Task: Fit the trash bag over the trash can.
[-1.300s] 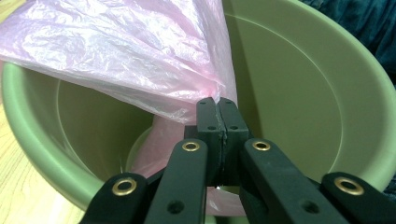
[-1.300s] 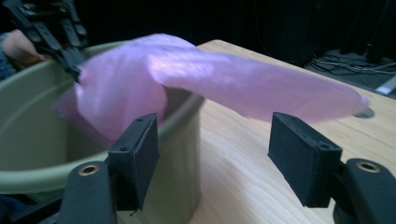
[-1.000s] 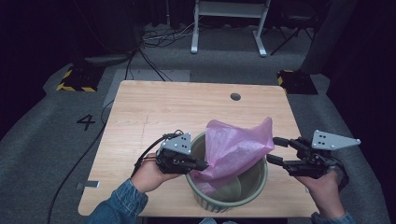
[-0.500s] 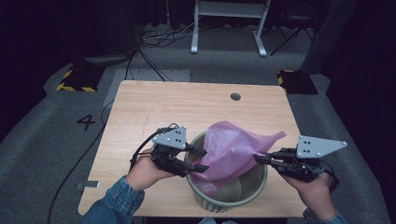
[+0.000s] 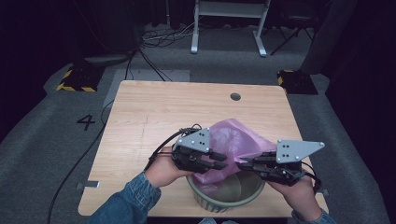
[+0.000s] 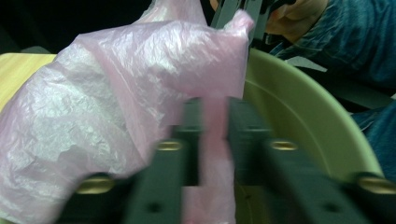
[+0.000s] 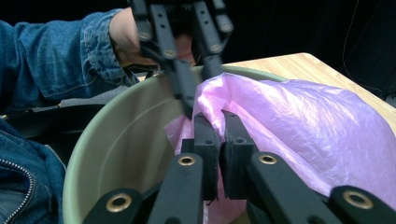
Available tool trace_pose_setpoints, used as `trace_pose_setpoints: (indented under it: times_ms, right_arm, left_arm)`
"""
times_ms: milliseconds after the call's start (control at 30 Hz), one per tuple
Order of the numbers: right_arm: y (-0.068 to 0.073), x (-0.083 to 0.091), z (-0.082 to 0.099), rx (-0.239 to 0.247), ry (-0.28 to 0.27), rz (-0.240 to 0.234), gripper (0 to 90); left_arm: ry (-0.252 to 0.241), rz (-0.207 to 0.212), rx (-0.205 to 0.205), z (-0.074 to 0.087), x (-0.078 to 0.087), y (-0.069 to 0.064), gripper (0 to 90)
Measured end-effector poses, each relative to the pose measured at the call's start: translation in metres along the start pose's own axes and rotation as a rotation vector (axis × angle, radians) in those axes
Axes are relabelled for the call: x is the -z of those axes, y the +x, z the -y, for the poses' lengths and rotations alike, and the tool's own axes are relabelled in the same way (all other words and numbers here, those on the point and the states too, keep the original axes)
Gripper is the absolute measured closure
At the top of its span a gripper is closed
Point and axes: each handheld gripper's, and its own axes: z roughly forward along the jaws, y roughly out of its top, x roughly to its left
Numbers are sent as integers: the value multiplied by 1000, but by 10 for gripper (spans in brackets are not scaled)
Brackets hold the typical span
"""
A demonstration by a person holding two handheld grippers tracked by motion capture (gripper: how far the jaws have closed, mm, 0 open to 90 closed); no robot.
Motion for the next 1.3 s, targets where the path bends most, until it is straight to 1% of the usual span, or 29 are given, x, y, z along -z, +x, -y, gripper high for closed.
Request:
trace_pose_setpoints:
  times_ms: [33, 67, 133, 233, 300, 367, 400, 433, 467, 500, 533, 567, 600, 633, 667, 733, 767, 800, 833, 900, 933, 967, 1000, 1033, 1067, 1133, 1200, 1267, 1300]
  right_arm:
    - [0, 0, 0, -2, -3, 0, 847]
    - [0, 0, 0, -5, -7, -1, 814]
    - [-1, 2, 1, -15, -17, 12, 684]
    - [-7, 12, 6, -39, -34, 50, 577]
    - [-13, 24, 13, -78, -44, 79, 541]
    - [-17, 32, 18, -97, -53, 98, 502]
    - [-20, 36, 21, -112, -56, 107, 497]
    - [-22, 39, 23, -119, -59, 115, 514]
    - [-24, 41, 26, -124, -58, 120, 585]
    - [-24, 42, 27, -120, -46, 122, 674]
    - [-24, 41, 27, -110, -33, 129, 749]
    - [-23, 40, 27, -102, -27, 130, 793]
    - [-22, 38, 25, -91, -25, 121, 823]
    - [-20, 34, 23, -74, -23, 105, 837]
    - [-17, 31, 20, -58, -19, 94, 843]
    - [-12, 23, 14, -31, -5, 63, 854]
    - [-9, 20, 11, -19, -2, 47, 856]
    - [-8, 18, 9, -11, -2, 36, 857]
    - [-6, 15, 6, 0, -3, 26, 858]
    - [-4, 12, 1, 13, -15, 10, 861]
    - [-3, 10, -2, 16, -23, -2, 864]
    - [-2, 9, -4, 18, -28, -8, 866]
    - [-1, 7, -6, 24, -31, -15, 866]
    - [0, 6, -8, 32, -35, -21, 866]
    - [1, 5, -10, 40, -35, -22, 865]
    - [3, 3, -12, 50, -33, -26, 843]
    - [3, 5, -11, 47, -37, -21, 730]
    - [0, 12, -7, 32, -49, 17, 634]
    - [-2, 17, -4, 15, -61, 30, 593]
  left_arm:
    - [1, -6, 2, 1, 0, 0, 871]
    - [-6, -12, 7, 2, 1, 0, 898]
    - [-15, -20, 13, 5, 4, 0, 899]
    - [-26, -14, 19, 10, 8, -2, 900]
    - [-23, -15, 16, 12, 9, -3, 900]
    - [-19, -12, 16, 15, 10, -4, 900]
    - [-15, -14, 16, 15, 10, -4, 900]
    - [-15, -19, 19, 16, 10, -4, 900]
    - [-15, -18, 18, 16, 10, -4, 900]
    - [-26, -21, 24, 16, 10, -4, 899]
    - [-39, -26, 25, 15, 10, -4, 876]
    - [-56, -34, 36, 13, 10, -3, 770]
    - [-66, -41, 45, 10, 9, -1, 640]
    - [-69, -48, 40, 7, 7, 0, 530]
    - [-68, -51, 33, 5, 6, 0, 477]
    - [-69, -66, 5, 0, 2, 0, 410]
    - [-68, -68, -5, -2, 0, 0, 383]
    - [-66, -58, -11, -3, -2, 0, 371]
    - [-52, -49, -18, -4, -5, 0, 368]
    - [-33, -52, -15, -5, -8, 1, 362]
    - [-27, -48, -10, -5, -8, 1, 375]
    - [-20, -36, -9, -5, -7, 2, 431]
    - [-20, -35, -16, -4, -7, 1, 539]
    - [-17, -48, -17, -4, -6, 0, 597]
    - [-15, -53, -20, -3, -5, -1, 726]
    - [-28, -66, -21, -1, 0, -2, 873]
    - [-35, -68, -21, 1, 3, -3, 891]
    - [-39, -68, -22, 4, 7, -6, 893]
    - [-41, -65, -22, 6, 8, -8, 894]
